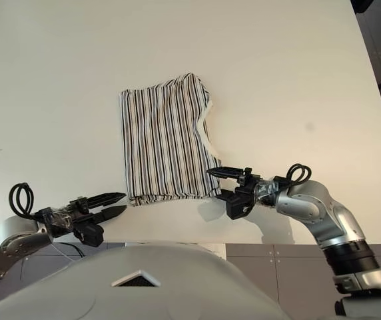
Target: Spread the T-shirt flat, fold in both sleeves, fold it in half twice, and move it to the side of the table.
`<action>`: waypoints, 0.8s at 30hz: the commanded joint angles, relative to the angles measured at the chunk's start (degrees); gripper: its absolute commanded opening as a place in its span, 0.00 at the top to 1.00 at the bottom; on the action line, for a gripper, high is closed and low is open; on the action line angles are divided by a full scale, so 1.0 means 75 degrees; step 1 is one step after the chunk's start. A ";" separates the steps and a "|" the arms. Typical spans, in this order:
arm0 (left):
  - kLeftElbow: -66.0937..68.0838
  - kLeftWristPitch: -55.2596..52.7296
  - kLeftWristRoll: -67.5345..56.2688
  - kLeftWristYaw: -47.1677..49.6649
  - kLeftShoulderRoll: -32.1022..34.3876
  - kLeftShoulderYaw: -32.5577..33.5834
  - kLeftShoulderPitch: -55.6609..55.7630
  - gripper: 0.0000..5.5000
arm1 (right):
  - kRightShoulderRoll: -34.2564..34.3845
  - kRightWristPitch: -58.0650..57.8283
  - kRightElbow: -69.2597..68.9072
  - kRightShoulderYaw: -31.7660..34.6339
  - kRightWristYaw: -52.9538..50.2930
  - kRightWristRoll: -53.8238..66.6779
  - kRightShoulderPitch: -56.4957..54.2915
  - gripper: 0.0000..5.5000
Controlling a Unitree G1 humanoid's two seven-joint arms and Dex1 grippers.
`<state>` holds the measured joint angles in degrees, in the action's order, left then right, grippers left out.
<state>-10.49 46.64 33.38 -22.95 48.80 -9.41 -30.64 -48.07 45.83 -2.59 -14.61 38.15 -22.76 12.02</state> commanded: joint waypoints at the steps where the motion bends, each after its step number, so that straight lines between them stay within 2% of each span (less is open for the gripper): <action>1: 0.0156 -0.0407 0.0471 -0.0128 -0.0336 -0.0406 0.0397 0.64 | -0.0202 -0.0122 0.0229 -0.0272 0.0238 -0.0209 -0.0095 0.58; 9: 0.0495 -0.0807 0.0726 -0.0233 -0.0534 -0.0860 0.1087 0.64 | -0.0192 -0.0161 0.0317 -0.0563 0.0310 -0.0165 -0.0299 0.89; 12: 0.0676 -0.0690 0.0659 -0.0280 -0.0355 -0.1021 0.1126 0.74 | -0.0198 -0.0168 0.0331 -0.0617 0.0303 -0.0139 -0.0334 0.98; 19: 0.0500 -0.0457 0.0340 -0.0212 -0.0132 -0.1008 0.1102 0.91 | -0.0236 -0.0212 0.0318 -0.0633 0.0310 0.0014 -0.0380 0.98; 24: 0.0673 0.0140 -0.0153 -0.0149 0.0140 -0.1007 0.1124 0.96 | -0.0201 -0.0547 0.0169 -0.0563 0.0569 0.0695 -0.0574 0.98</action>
<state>-7.34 46.96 32.04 -22.96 47.99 -16.01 -20.87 -48.49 43.25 -0.76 -18.99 40.98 -19.61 9.07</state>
